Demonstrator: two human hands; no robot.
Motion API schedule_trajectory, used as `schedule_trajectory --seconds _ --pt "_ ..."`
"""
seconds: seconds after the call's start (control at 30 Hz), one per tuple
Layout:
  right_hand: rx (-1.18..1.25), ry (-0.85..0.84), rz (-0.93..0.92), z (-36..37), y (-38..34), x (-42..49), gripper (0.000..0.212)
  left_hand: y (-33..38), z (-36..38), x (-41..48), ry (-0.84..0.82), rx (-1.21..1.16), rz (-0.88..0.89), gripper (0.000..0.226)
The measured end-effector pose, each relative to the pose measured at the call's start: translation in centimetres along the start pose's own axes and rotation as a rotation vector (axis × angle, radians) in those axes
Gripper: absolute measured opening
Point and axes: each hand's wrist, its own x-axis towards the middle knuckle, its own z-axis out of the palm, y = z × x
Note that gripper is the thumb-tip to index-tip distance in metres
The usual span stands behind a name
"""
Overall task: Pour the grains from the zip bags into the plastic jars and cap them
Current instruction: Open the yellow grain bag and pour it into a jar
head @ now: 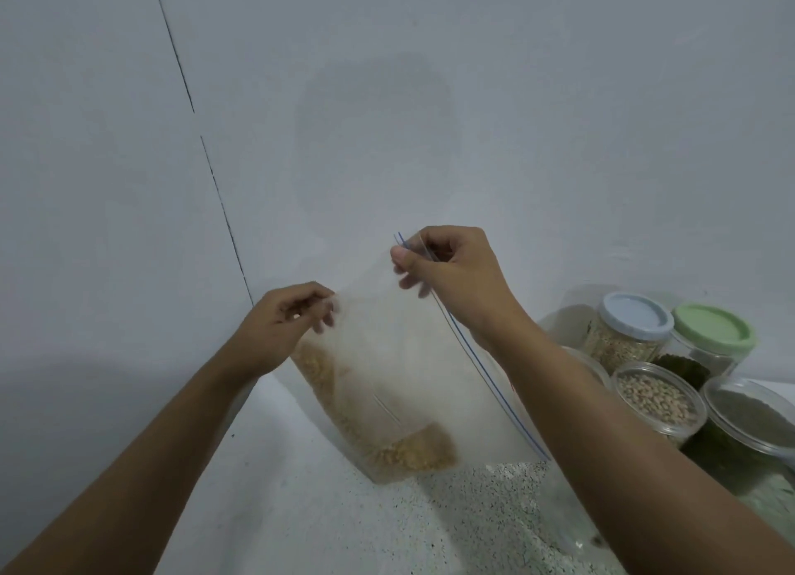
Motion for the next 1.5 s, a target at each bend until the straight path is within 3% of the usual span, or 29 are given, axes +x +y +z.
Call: schedule_trajectory --seconds 0.17,0.33,0.47,0.53,0.63,0.73,0.8,0.9,0.97,1.13,1.27,1.5 --pt "-0.01 -0.037 -0.002 0.2 0.3 -0.1 0.017 -1.7 -0.5 -0.7 0.064 -0.064 -0.084 0.019" --pt "0.018 -0.071 -0.031 0.2 0.4 -0.3 0.016 -4.7 -1.3 -1.5 -0.07 -0.017 -0.284 0.036" --pt "0.042 -0.051 -0.027 -0.4 0.9 -0.6 0.016 -7.4 -0.9 -2.6 0.06 -0.095 -0.322 0.018" --pt "0.064 -0.036 -0.018 -0.6 1.1 -0.6 0.016 -7.4 0.0 -2.6 0.125 -0.197 -0.328 0.024" --pt "0.076 -0.026 -0.006 -0.6 1.1 -0.6 0.015 -6.6 0.7 -1.5 0.001 -0.136 -0.255 0.041" --pt "0.078 -0.025 -0.011 -0.7 1.1 -0.6 0.015 -6.9 0.3 -0.5 0.071 -0.122 -0.245 0.036" --pt "0.075 -0.024 -0.011 -0.8 1.1 -0.7 0.015 -7.6 0.4 -1.0 0.139 -0.295 -0.359 0.016" --pt "0.076 -0.028 -0.007 -1.0 1.1 -0.9 0.016 -9.5 2.2 -2.0 0.154 -0.693 -0.609 0.041" --pt "0.072 -0.034 -0.002 -0.9 1.1 -0.8 0.015 -9.7 3.3 -2.2 0.141 -0.769 -0.668 0.037" --pt "0.062 -0.041 0.0 -0.9 1.0 -0.7 0.015 -8.5 4.3 -0.9 0.269 -0.884 -0.649 0.019" --pt "0.069 -0.029 -0.005 -1.2 1.2 -1.1 0.015 -7.8 5.8 -1.5 0.284 -0.955 -0.7 0.024" --pt "0.069 -0.016 -0.004 -1.5 0.6 -1.3 0.015 -6.7 6.4 -1.4 0.344 -1.052 -0.624 0.02"
